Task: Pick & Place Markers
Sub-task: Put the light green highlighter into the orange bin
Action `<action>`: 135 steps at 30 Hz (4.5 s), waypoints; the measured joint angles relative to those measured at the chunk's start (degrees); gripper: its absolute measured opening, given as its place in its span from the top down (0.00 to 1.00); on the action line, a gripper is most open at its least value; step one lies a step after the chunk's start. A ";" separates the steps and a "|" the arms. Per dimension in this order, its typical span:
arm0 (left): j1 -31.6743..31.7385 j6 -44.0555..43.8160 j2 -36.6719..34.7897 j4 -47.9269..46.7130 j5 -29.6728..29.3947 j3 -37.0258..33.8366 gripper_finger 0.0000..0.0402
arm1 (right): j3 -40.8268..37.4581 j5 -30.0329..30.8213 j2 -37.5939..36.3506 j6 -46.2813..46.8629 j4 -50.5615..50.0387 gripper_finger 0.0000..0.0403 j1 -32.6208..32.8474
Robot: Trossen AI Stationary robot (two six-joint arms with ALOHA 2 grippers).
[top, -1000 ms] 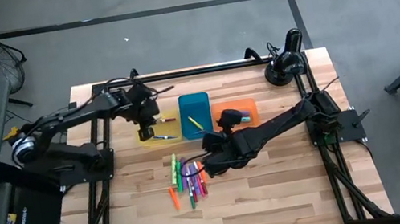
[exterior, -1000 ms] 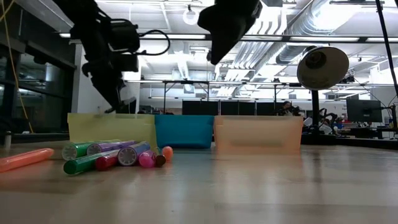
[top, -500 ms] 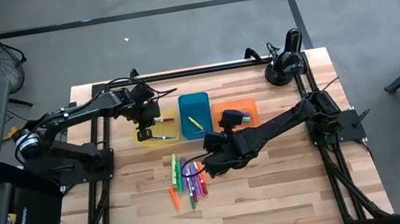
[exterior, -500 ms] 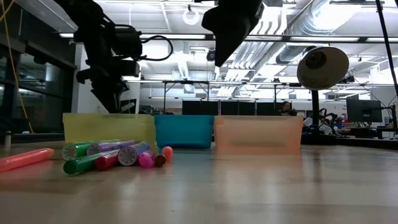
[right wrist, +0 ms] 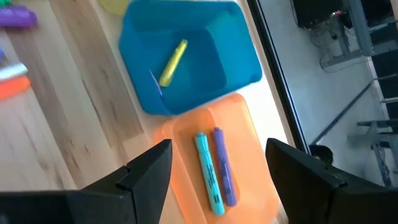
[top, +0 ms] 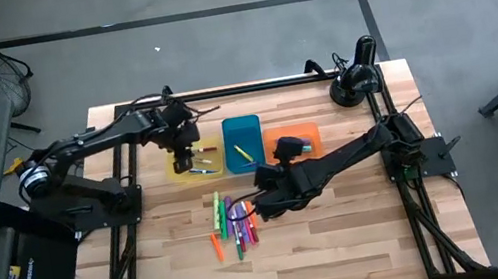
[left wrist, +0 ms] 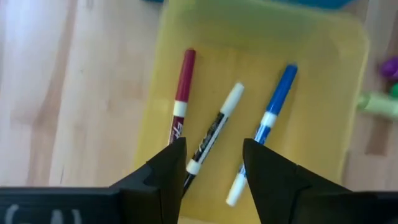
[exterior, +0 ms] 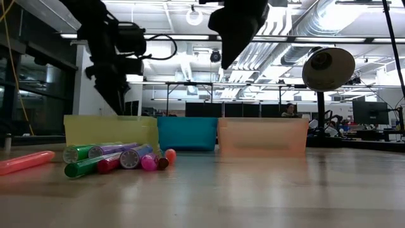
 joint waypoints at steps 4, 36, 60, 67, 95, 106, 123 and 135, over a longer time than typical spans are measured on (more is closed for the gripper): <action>-0.15 -6.56 0.00 -4.38 0.17 4.58 0.61 | 0.00 1.54 0.00 3.42 -4.22 0.38 0.00; -39.47 -74.58 -0.48 -3.62 -21.30 4.05 0.61 | -21.40 11.77 -0.31 39.36 -3.26 0.38 7.62; -41.29 -87.23 12.37 16.85 -13.26 -7.55 0.61 | -21.40 12.00 -0.33 39.57 -1.22 0.38 8.61; -41.52 -86.83 15.37 13.97 -11.85 -5.14 0.61 | -21.40 11.72 -0.33 39.49 -1.05 0.38 8.61; -43.95 -82.60 15.76 8.69 -10.83 -4.05 0.61 | -21.40 11.19 -0.33 38.91 -1.04 0.38 8.62; -44.02 -80.90 15.80 4.25 -9.54 -4.03 0.61 | -21.40 10.80 -0.33 38.68 -1.05 0.38 8.61; -43.98 -80.86 15.78 2.84 -8.73 -4.12 0.83 | -21.40 10.82 -0.35 37.65 -0.88 0.38 8.62; -43.98 -79.34 15.78 2.79 -9.60 -4.09 0.87 | -21.40 10.80 -0.35 37.63 -0.59 0.38 8.63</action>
